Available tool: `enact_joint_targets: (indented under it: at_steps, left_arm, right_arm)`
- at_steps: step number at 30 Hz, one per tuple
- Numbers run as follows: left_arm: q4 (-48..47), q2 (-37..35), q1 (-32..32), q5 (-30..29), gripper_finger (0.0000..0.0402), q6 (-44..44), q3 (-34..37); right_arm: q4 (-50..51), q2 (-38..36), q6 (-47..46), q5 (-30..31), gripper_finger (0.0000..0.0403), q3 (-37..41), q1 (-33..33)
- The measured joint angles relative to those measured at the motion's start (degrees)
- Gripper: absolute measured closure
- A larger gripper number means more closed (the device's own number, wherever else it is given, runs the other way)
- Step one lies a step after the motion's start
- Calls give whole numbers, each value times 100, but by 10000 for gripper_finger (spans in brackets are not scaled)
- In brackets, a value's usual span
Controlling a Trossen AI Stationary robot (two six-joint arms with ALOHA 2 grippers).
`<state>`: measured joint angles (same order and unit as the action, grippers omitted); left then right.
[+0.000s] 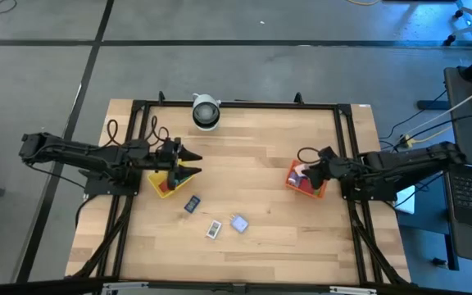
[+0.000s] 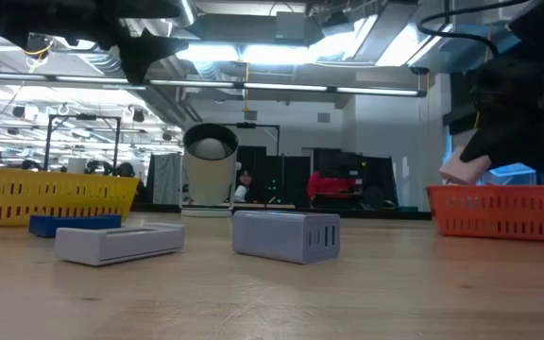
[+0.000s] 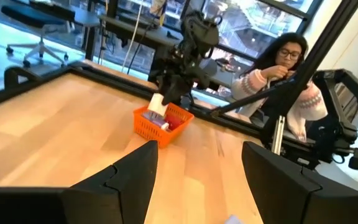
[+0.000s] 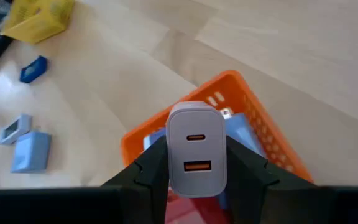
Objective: Pick & Place Office items
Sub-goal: Put the pink charger adapter into the orange basket, then put the dark blue digital timer into the yellow basket
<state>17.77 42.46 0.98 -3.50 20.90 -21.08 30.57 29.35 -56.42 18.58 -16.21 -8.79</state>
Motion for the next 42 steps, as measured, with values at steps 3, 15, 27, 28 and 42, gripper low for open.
enact_joint_targets:
  at_steps: [3,15,27,28,42]
  left_arm:
    - [11,93,124,-96,172,99,0]
    - [43,284,620,-307,172,492,-2]
    - [47,281,918,-479,172,492,-4]
    - [47,281,918,-479,172,492,-4]
    - [2,238,918,-479,172,707,-54]
  right_arm:
    - [-104,82,-63,-50,282,0,-205]
    - [0,228,-575,-114,281,0,-690]
    - [7,231,-440,-395,192,0,-707]
    - [9,231,-439,-436,191,0,-707]
    - [352,209,-446,137,170,-4,-626]
